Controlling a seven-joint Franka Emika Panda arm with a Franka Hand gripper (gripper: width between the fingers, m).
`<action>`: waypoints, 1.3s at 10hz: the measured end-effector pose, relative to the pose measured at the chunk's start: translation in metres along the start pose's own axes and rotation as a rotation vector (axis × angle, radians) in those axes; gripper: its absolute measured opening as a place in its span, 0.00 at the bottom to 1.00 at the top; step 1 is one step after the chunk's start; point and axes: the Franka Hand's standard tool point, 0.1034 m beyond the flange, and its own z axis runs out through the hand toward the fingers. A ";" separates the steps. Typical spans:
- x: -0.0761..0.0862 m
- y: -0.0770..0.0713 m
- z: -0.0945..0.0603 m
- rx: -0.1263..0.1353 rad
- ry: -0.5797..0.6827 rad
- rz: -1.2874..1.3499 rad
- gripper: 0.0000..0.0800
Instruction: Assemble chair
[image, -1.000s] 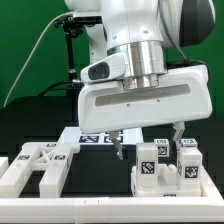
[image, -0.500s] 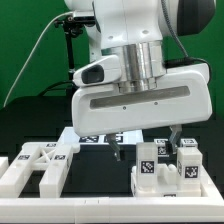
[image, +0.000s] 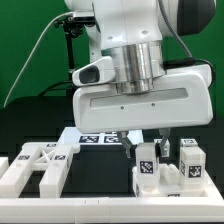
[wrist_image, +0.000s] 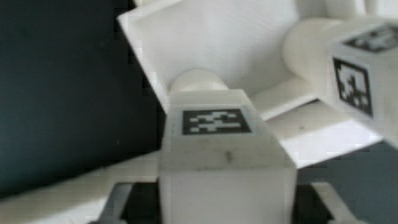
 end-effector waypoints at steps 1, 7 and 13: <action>0.002 0.000 0.001 0.001 0.020 0.169 0.36; 0.005 0.004 0.002 0.038 0.008 0.735 0.36; -0.002 -0.005 0.004 -0.009 0.009 -0.155 0.81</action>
Offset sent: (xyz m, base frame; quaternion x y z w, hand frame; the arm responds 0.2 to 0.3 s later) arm 0.0099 0.0118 -0.0078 0.0513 -0.0439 0.4565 0.8872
